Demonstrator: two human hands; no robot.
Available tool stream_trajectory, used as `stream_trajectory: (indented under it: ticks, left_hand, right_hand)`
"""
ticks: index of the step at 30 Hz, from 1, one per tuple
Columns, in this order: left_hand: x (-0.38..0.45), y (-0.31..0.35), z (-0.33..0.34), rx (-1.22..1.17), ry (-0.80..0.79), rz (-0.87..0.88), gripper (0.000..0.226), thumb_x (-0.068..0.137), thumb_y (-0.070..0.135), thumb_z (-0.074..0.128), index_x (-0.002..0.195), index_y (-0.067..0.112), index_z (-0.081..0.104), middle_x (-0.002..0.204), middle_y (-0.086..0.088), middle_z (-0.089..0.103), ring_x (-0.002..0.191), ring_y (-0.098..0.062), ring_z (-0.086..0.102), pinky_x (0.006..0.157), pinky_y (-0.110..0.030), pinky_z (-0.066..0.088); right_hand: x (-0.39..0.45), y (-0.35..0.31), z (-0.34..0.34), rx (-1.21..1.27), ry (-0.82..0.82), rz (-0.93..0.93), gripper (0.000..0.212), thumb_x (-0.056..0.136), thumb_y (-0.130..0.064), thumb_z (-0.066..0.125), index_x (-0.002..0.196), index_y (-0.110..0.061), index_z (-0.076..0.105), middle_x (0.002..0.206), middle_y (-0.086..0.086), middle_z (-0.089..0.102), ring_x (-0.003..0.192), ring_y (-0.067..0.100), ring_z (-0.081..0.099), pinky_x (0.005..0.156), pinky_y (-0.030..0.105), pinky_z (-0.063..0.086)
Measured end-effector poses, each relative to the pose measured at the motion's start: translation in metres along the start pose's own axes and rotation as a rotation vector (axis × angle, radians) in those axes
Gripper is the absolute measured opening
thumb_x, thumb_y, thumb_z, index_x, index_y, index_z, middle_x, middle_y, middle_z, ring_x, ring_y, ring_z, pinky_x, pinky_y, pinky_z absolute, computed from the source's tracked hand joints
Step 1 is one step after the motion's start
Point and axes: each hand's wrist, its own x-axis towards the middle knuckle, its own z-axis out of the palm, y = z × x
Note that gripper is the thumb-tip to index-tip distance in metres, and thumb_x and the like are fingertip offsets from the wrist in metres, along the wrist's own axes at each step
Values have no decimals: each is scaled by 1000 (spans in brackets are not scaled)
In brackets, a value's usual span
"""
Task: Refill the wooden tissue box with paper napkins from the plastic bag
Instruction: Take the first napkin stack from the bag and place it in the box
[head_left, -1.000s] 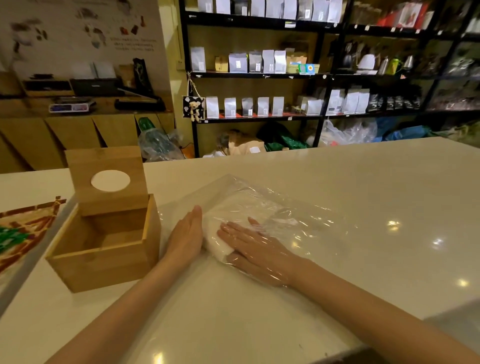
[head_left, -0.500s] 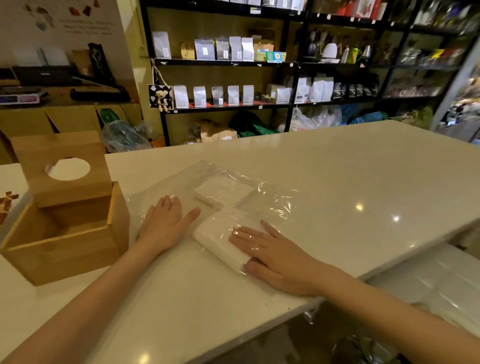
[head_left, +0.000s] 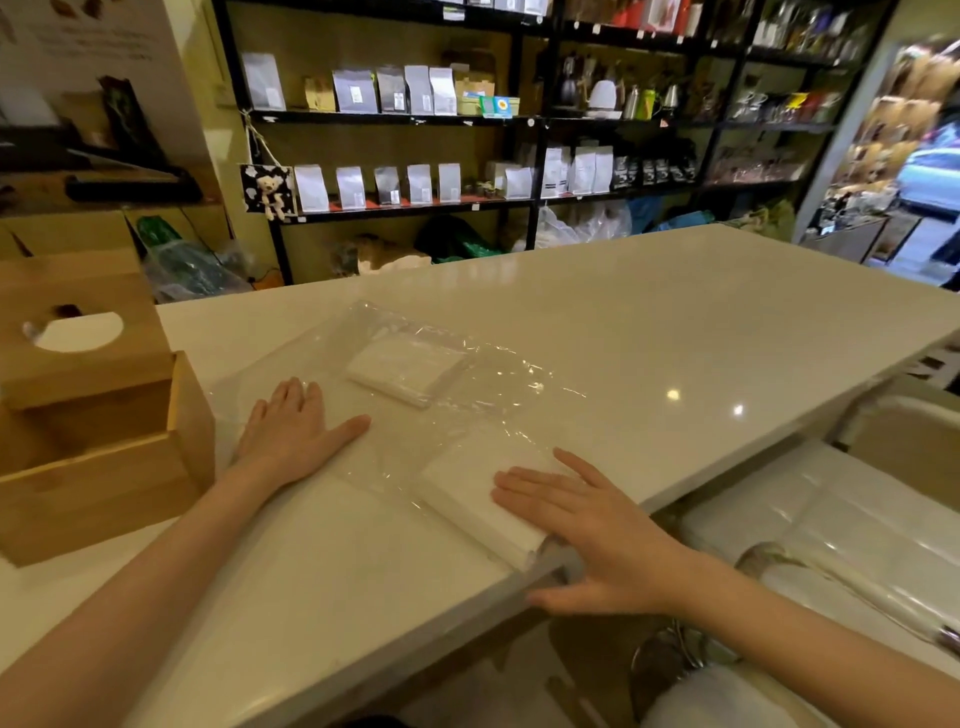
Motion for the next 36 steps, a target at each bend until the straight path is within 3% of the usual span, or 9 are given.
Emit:
stream_trajectory:
  ticks: [3,10,14,17,21,26,30,33,36]
  left_hand:
    - [2,-1,2,12,19,3,93,80,71,24,145,7,11,156,-15,8,145,-26,5,116,-46,8]
    - [0,0,3,-8,55,2,91,81,70,28,143,5,17,155,-16,13,144,-26,7,115,-48,10]
    - [0,1,3,-39,71,-1,88,82,69,28,143,6,18,155,-16,13,144,-26,7,115,-48,10]
    - [-6,3,0,-102,103,31,79,87,60,29,146,8,14,157,-13,7,145,-23,3,116,-45,4]
    - [-23,11,-6,-309,313,119,55,94,37,39,141,10,31,154,-9,22,143,-22,17,115,-38,9]
    - [-53,40,-36,-686,743,259,21,86,16,46,87,8,65,88,-6,66,87,-16,58,77,-27,41]
    - [-80,65,-67,-1220,290,365,27,82,20,48,67,13,68,62,3,71,65,-9,64,67,-23,47]
    - [-83,66,-76,-1424,-297,301,44,85,34,40,82,5,72,81,-8,76,76,-20,71,72,-29,52]
    - [-78,55,-76,-1554,-515,132,66,74,53,39,96,-1,70,96,-16,73,87,-26,70,73,-30,55]
  right_hand:
    - [-9,-1,3,-17,76,16,63,81,-44,59,137,-27,36,141,-7,48,133,6,37,112,41,25]
    - [-20,-6,-16,54,30,60,48,85,-29,47,133,-33,40,134,-12,54,125,2,46,109,35,29]
    - [-19,-19,-58,394,63,215,41,86,-44,44,124,-58,37,109,-45,54,108,-12,49,89,15,44]
    - [-17,-21,-86,681,181,335,28,78,-56,54,106,-52,59,105,-33,64,99,-5,61,81,12,49]
    - [6,0,-93,1074,290,556,17,81,-25,59,96,-27,66,83,-17,74,81,-3,68,68,12,53]
    - [54,13,-73,1416,318,720,16,85,-16,57,99,-13,65,95,3,71,85,17,69,69,27,53]
    - [95,12,-58,1560,270,758,20,88,-17,54,103,-6,64,88,6,71,76,17,69,62,26,55]
    - [124,8,-51,1609,184,738,28,88,-19,52,110,-5,61,92,9,68,79,20,64,68,31,53]
    - [147,2,-45,1585,105,689,26,86,-19,54,106,-6,64,92,12,66,79,22,62,69,33,50]
